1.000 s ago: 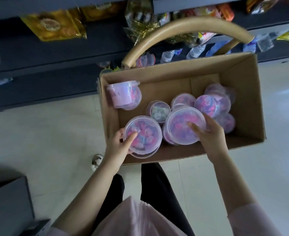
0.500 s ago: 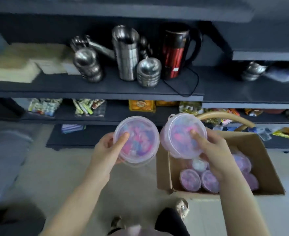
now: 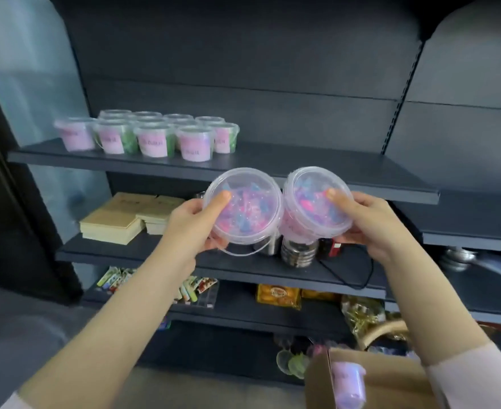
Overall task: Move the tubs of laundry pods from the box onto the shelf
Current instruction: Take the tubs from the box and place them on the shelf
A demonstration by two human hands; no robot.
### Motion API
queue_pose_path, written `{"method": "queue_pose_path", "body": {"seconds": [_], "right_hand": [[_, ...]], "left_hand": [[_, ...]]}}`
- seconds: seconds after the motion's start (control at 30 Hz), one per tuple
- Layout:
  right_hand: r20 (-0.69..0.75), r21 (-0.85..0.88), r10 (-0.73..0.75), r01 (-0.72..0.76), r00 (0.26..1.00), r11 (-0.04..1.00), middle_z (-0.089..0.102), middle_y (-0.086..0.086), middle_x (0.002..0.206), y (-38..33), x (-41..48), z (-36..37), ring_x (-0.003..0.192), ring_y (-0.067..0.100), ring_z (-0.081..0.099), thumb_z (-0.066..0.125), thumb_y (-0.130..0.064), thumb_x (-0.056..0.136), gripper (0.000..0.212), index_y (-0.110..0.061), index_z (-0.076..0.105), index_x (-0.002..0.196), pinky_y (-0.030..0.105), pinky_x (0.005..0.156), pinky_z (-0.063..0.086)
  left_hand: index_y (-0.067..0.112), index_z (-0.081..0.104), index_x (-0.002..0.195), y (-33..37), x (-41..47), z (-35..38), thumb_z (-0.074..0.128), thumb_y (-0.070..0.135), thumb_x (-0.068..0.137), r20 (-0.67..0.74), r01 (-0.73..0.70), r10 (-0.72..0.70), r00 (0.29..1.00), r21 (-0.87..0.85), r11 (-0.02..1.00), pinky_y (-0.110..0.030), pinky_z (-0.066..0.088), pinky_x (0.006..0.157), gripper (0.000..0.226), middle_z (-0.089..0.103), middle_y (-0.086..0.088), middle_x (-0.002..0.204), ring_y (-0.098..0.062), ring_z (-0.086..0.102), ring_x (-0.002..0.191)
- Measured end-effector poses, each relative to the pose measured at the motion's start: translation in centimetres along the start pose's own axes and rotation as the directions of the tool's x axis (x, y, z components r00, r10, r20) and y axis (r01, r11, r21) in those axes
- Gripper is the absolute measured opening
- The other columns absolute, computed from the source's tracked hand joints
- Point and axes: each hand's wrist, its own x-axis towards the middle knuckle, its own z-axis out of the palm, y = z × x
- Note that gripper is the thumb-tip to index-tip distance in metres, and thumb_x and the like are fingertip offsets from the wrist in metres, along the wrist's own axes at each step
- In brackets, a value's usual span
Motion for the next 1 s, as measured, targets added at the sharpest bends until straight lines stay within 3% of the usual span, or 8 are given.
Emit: {"method": "queue_pose_path", "body": {"seconds": [0.37, 0.5, 0.6, 0.7, 0.77, 0.87, 0.93, 1.0], "right_hand": [[-0.045, -0.072, -0.013, 0.009, 0.999, 0.997, 0.072, -0.003, 0.066, -1.2, 19.1, 0.1, 0.053, 0.014, 0.067, 0.075, -0.052, 0.077, 0.034, -0.022, 0.074, 0.092, 0.022, 0.047, 0.05], [-0.02, -0.138, 0.052, -0.055, 0.998, 0.989, 0.073, 0.005, 0.07, -0.2, 24.9, 0.1, 0.056, 0.022, 0.069, 0.073, -0.052, 0.078, 0.036, -0.02, 0.072, 0.095, 0.02, 0.045, 0.048], [-0.003, -0.171, 0.119, -0.118, 0.993, 0.978, 0.072, 0.007, 0.067, 0.1, 27.8, 0.1, 0.052, 0.022, 0.068, 0.07, -0.052, 0.081, 0.039, -0.016, 0.07, 0.096, 0.018, 0.042, 0.045], [0.014, -0.204, 0.168, -0.162, 0.986, 0.965, 0.075, 0.007, 0.086, 0.0, 29.5, 0.0, 0.058, 0.024, 0.071, 0.065, -0.051, 0.086, 0.033, -0.023, 0.067, 0.102, 0.02, 0.043, 0.048], [0.015, -0.206, 0.15, -0.144, 0.989, 0.968, 0.07, 0.003, 0.106, 0.0, 30.1, 0.0, 0.07, 0.026, 0.073, 0.062, -0.049, 0.089, 0.031, -0.029, 0.063, 0.112, 0.026, 0.052, 0.054], [-0.039, -0.145, 0.051, -0.056, 0.998, 0.988, 0.058, 0.001, 0.128, 0.6, 30.1, 0.2, 0.099, 0.026, 0.069, 0.063, -0.047, 0.089, 0.052, -0.03, 0.048, 0.136, 0.038, 0.077, 0.059], [-0.074, -0.211, -0.101, 0.083, 0.992, 0.974, 0.052, -0.004, 0.135, 1.1, 29.5, 0.4, 0.116, 0.019, 0.06, 0.063, -0.044, 0.088, 0.047, -0.036, 0.051, 0.133, 0.042, 0.091, 0.055], [-0.048, -0.293, -0.218, 0.195, 0.975, 0.936, 0.057, -0.012, 0.13, 1.5, 29.0, 0.6, 0.116, 0.01, 0.059, 0.064, -0.037, 0.089, 0.031, -0.034, 0.061, 0.12, 0.039, 0.098, 0.052]], "left_hand": [[0.008, 0.067, 0.102, 3.3, 19.0, 5.6, 0.076, 0.049, 0.077, 0.097, 0.068, -0.075, 0.992, 0.072, 0.995, -0.031, 0.059, 0.062, 0.049, 0.074, -0.009, 0.093, -0.018, 0.073, 0.07], [0.01, 0.067, 0.1, 3.1, 24.4, 7.3, 0.074, 0.053, 0.077, 0.106, 0.105, -0.124, 0.987, 0.166, 0.981, -0.029, 0.058, 0.06, 0.049, 0.074, -0.013, 0.089, -0.021, 0.073, 0.065], [0.012, 0.065, 0.095, 3.0, 27.0, 8.0, 0.069, 0.052, 0.082, 0.063, 0.135, -0.142, 0.988, 0.11, 0.985, -0.028, 0.057, 0.056, 0.043, 0.073, -0.011, 0.081, -0.023, 0.072, 0.061], [0.013, 0.063, 0.109, 3.5, 28.7, 7.9, 0.061, 0.049, 0.089, 0.089, 0.114, -0.125, 0.988, 0.114, 0.987, -0.029, 0.059, 0.062, 0.041, 0.07, -0.015, 0.097, -0.024, 0.074, 0.072], [0.014, 0.057, 0.127, 3.3, 29.0, 7.6, 0.059, 0.05, 0.09, 0.131, 0.018, -0.049, 0.99, 0.225, 0.974, -0.029, 0.06, 0.073, 0.051, 0.067, -0.008, 0.111, -0.02, 0.073, 0.086], [0.023, 0.04, 0.142, 2.2, 28.6, 6.6, 0.057, 0.054, 0.088, 0.205, -0.378, 0.318, 0.926, 0.542, 0.751, -0.025, 0.049, 0.091, 0.065, 0.05, 0.01, 0.129, -0.011, 0.058, 0.111], [0.025, 0.043, 0.141, 1.7, 27.8, 6.6, 0.059, 0.049, 0.088, 0.344, -0.618, 0.522, 0.78, 0.551, 0.561, -0.03, 0.038, 0.104, 0.061, 0.045, 0.008, 0.136, -0.011, 0.045, 0.124], [0.025, 0.05, 0.137, 1.2, 27.4, 6.9, 0.062, 0.046, 0.086, 0.453, -0.729, 0.594, 0.665, 0.568, 0.382, -0.034, 0.031, 0.109, 0.056, 0.046, 0.003, 0.138, -0.018, 0.04, 0.127]]}}
